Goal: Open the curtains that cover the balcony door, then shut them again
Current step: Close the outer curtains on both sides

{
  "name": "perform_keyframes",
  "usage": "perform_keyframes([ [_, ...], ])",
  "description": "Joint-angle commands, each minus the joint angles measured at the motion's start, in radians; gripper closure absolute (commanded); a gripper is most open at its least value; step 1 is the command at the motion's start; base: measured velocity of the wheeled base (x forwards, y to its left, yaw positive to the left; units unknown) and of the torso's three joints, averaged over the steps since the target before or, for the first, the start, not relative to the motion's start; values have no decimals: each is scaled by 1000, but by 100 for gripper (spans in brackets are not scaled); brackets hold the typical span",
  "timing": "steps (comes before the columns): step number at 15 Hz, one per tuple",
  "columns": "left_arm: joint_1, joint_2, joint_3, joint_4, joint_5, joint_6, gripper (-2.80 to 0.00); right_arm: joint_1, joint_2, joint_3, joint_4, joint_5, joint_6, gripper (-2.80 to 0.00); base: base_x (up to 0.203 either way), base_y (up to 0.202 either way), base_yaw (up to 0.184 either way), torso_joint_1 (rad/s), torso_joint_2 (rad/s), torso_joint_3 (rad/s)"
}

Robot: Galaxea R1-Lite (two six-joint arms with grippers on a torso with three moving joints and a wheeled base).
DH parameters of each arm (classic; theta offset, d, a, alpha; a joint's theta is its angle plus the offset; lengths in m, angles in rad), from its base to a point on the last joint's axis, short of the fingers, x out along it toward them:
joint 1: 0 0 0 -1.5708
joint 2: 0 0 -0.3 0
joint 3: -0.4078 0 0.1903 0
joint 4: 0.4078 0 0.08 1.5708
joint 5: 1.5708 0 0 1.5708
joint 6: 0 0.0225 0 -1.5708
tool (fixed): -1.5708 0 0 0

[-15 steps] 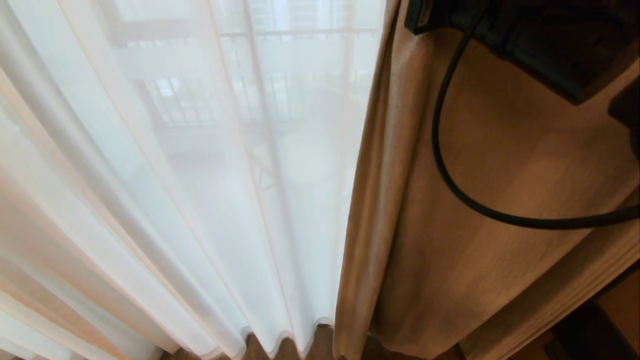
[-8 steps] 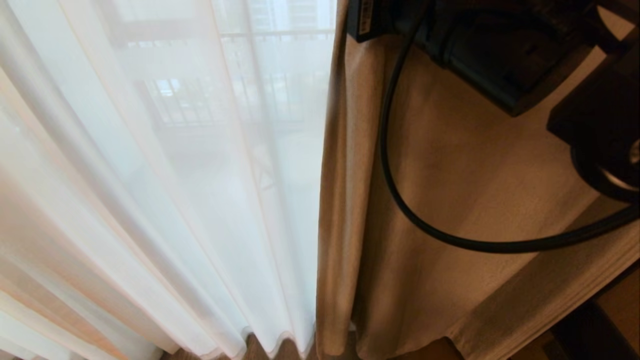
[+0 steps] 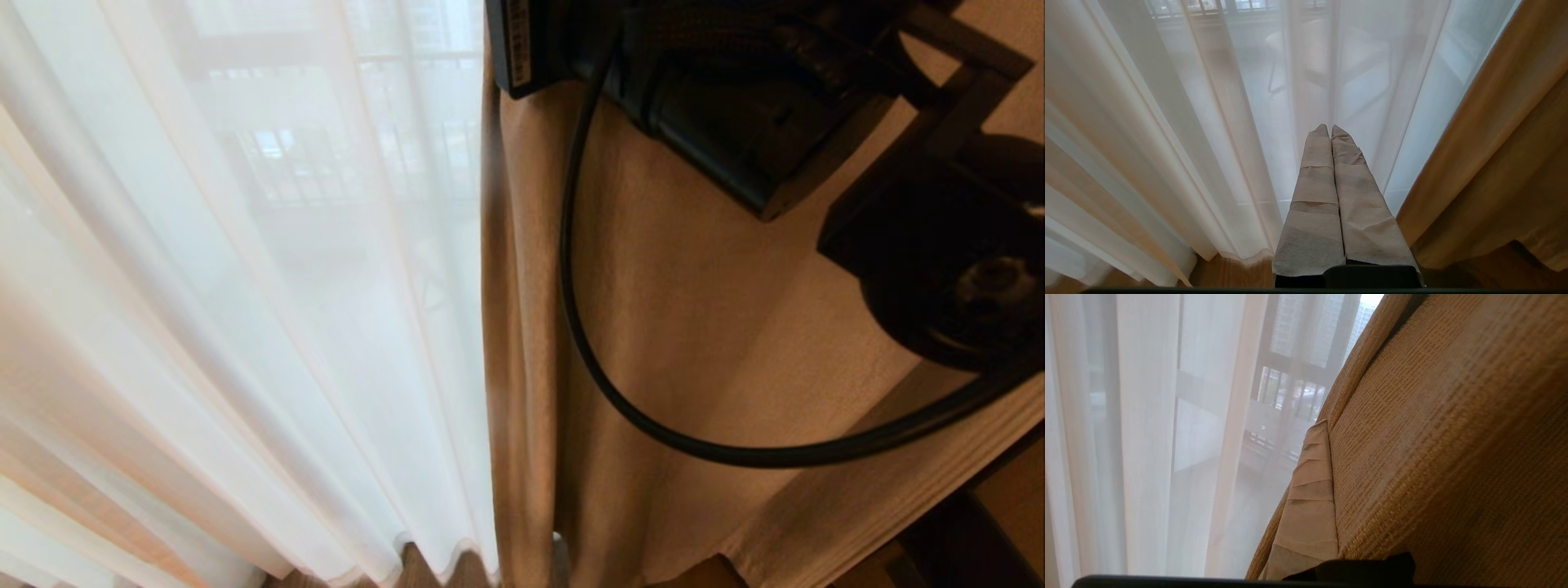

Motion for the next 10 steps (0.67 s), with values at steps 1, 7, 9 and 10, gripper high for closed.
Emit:
perform_keyframes([
  [1, 0, 0, 0, 0, 0, 0, 0, 16, 31, -1, -3, -1, -6, 0, 0, 0, 0, 0, 0, 0],
  [7, 0, 0, 0, 0, 0, 0, 0, 22, 34, -2, -6, -27, -4, 0, 0, 0, 0, 0, 0, 0],
  [9, 0, 0, 0, 0, 0, 0, 0, 21, 31, -4, -6, -29, -4, 0, 0, 0, 0, 0, 0, 0],
  [10, 0, 0, 0, 0, 0, 0, 0, 20, 29, -16, -6, -29, -3, 0, 0, 0, 0, 0, 0, 0],
])
